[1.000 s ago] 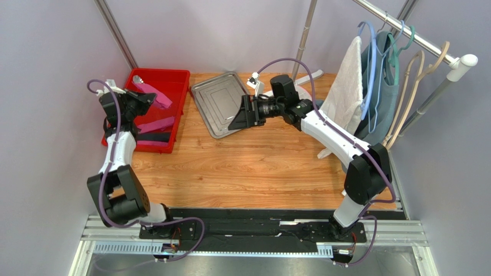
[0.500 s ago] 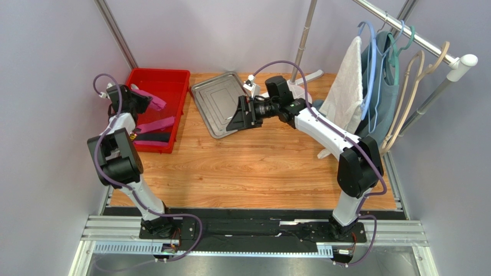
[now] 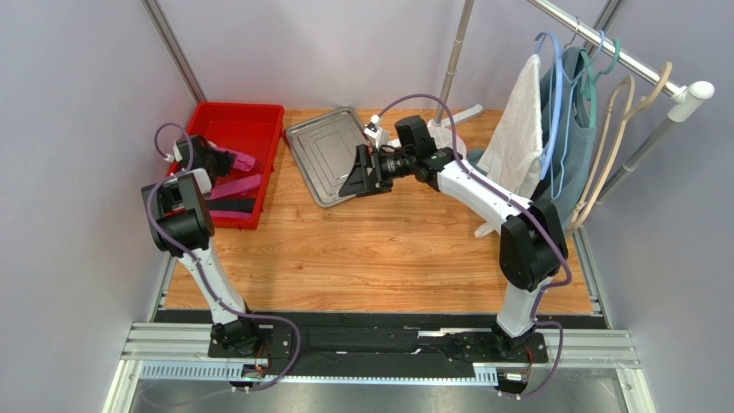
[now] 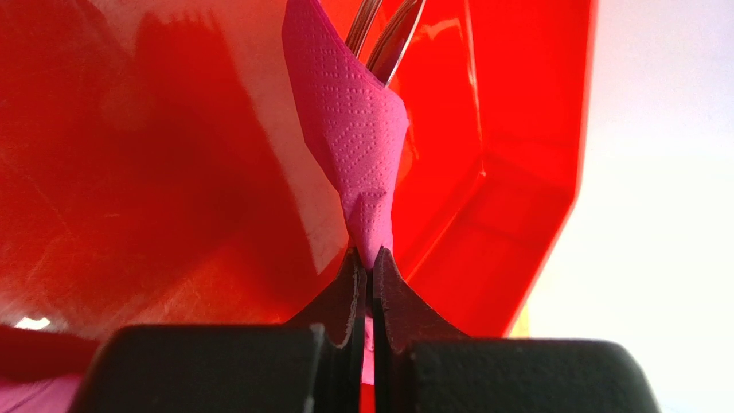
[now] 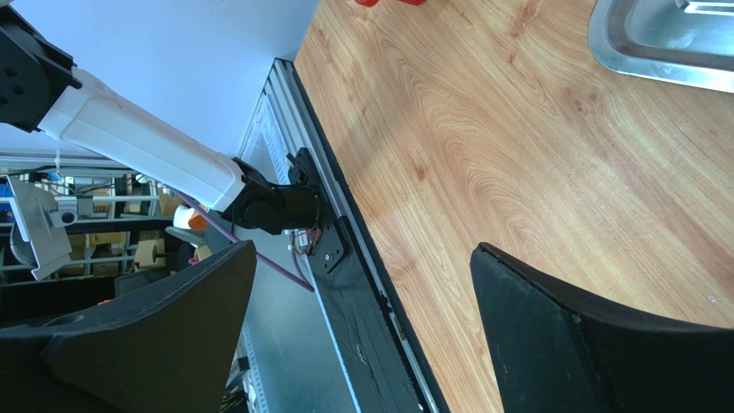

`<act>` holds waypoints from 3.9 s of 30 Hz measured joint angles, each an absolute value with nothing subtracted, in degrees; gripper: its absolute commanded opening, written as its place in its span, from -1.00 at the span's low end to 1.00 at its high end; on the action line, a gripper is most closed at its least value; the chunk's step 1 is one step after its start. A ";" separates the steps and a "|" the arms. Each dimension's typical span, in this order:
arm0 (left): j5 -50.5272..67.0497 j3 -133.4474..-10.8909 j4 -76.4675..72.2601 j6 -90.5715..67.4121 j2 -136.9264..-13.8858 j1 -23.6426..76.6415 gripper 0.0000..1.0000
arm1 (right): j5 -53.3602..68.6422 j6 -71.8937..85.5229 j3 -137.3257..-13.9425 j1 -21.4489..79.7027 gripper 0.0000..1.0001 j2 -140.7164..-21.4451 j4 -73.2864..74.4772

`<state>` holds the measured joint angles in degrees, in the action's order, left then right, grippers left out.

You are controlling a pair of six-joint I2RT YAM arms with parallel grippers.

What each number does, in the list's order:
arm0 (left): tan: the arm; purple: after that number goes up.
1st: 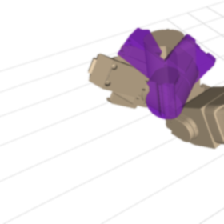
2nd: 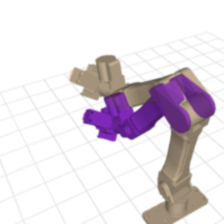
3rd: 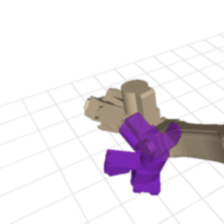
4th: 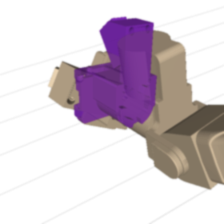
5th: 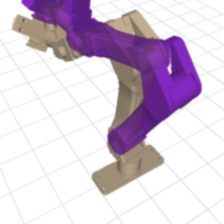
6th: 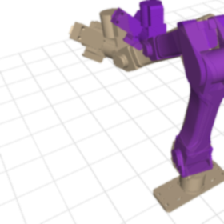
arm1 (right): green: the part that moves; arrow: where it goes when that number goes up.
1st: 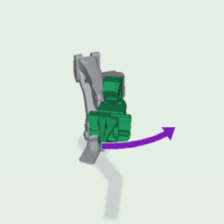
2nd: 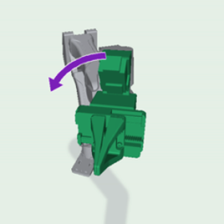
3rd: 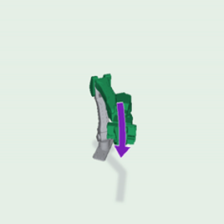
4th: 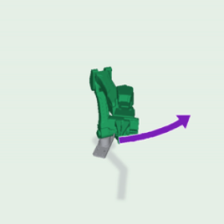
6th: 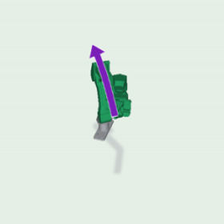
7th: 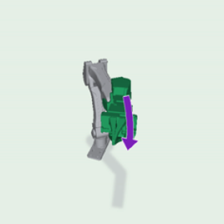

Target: Place the utensils on the paper napkin and roll it up

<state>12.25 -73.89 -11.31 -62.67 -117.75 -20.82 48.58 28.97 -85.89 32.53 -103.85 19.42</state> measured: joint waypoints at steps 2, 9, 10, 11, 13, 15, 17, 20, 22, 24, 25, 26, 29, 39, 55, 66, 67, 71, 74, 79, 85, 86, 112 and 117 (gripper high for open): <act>11.99 -74.11 -11.99 -63.55 -118.76 -20.56 -1.00 | 48.60 29.15 -85.89 32.53 1.00 -104.53 19.46; 10.83 -74.85 -12.86 -65.36 -121.38 -19.73 -0.75 | 48.60 29.43 -85.95 32.53 1.00 -105.58 19.46; 10.52 -75.07 -12.58 -65.52 -121.51 -19.64 -0.67 | 48.60 29.56 -86.00 32.51 1.00 -105.69 19.46; 10.31 -75.29 -12.38 -65.54 -121.58 -19.59 -0.64 | 48.60 29.61 -86.04 32.47 1.00 -105.73 19.49; 9.78 -75.77 -11.68 -65.56 -121.69 -19.57 -0.60 | 48.60 29.80 -86.21 32.36 1.00 -105.78 19.49; 9.21 -76.16 -10.72 -65.56 -121.75 -19.53 -0.59 | 48.62 29.98 -86.48 32.32 1.00 -105.78 19.49; 8.73 -76.71 -9.80 -65.54 -122.06 -19.53 -0.58 | 48.64 30.20 -86.74 32.27 1.00 -105.78 19.44; 8.16 -77.45 -8.38 -65.45 -122.45 -19.53 -0.46 | 48.82 30.22 -86.85 32.14 1.00 -105.78 19.46; 7.64 -77.49 -7.88 -65.28 -122.48 -19.51 -0.44 | 49.01 30.24 -86.85 31.99 1.00 -105.78 19.46; 7.33 -77.49 -7.49 -65.28 -122.48 -19.51 -0.39 | 49.15 30.24 -86.85 31.79 1.00 -105.78 19.46; 7.18 -77.49 -7.42 -65.25 -122.48 -19.51 -0.39 | 49.17 30.26 -86.85 31.73 1.00 -105.78 19.46; 7.16 -77.49 -7.42 -65.19 -122.48 -19.51 -0.38 | 49.19 30.26 -86.85 31.66 1.00 -105.78 19.46; 6.94 -77.41 -7.27 -65.04 -122.48 -19.49 -0.35 | 49.30 30.41 -86.85 31.66 1.00 -105.78 19.46; 5.52 -76.07 -6.44 -63.53 -120.66 -19.49 -0.23 | 49.63 30.63 -86.85 31.57 1.00 -105.78 19.46; 1.98 -75.20 -2.13 -60.97 -115.48 -19.51 -0.18 | 49.65 31.18 -86.85 31.57 1.00 -105.78 19.46; 7.44 -72.27 -5.13 -57.04 -109.38 -19.35 -0.75 | 50.59 31.86 -86.85 31.57 1.00 -105.78 18.98; 7.75 -72.42 -5.23 -56.84 -109.47 -19.20 -0.75 | 50.61 31.90 -86.85 31.57 1.00 -105.78 18.98; 8.88 -73.69 -5.37 -56.66 -110.61 -18.28 -0.77 | 50.63 31.92 -86.85 31.57 1.00 -105.78 18.98; 9.19 -75.26 -5.37 -56.66 -112.66 -17.52 -0.76 | 50.63 31.92 -86.85 31.57 1.00 -105.78 18.98; 9.02 -76.29 -4.27 -56.73 -115.83 -16.82 -0.76 | 50.63 31.92 -86.85 31.57 1.00 -105.78 18.98; 8.36 -76.29 -2.24 -56.71 -117.03 -16.69 -0.77 | 50.65 31.94 -86.85 31.57 1.00 -105.78 18.98; 8.21 -76.29 -2.09 -56.71 -117.14 -16.69 -0.77 | 50.65 31.94 -86.85 31.57 1.00 -105.78 18.98; 5.30 -77.12 1.17 -55.57 -117.51 -16.64 -0.63 | 50.65 31.94 -86.85 31.51 1.00 -105.78 19.00; 3.55 -77.10 1.61 -54.13 -115.63 -16.64 -0.61 | 50.65 31.94 -86.85 31.51 1.00 -105.78 19.00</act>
<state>3.55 -77.10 1.61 -54.13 -115.63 -16.64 50.65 31.94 -86.85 31.51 -105.78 19.00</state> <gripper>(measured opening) 0.190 0.998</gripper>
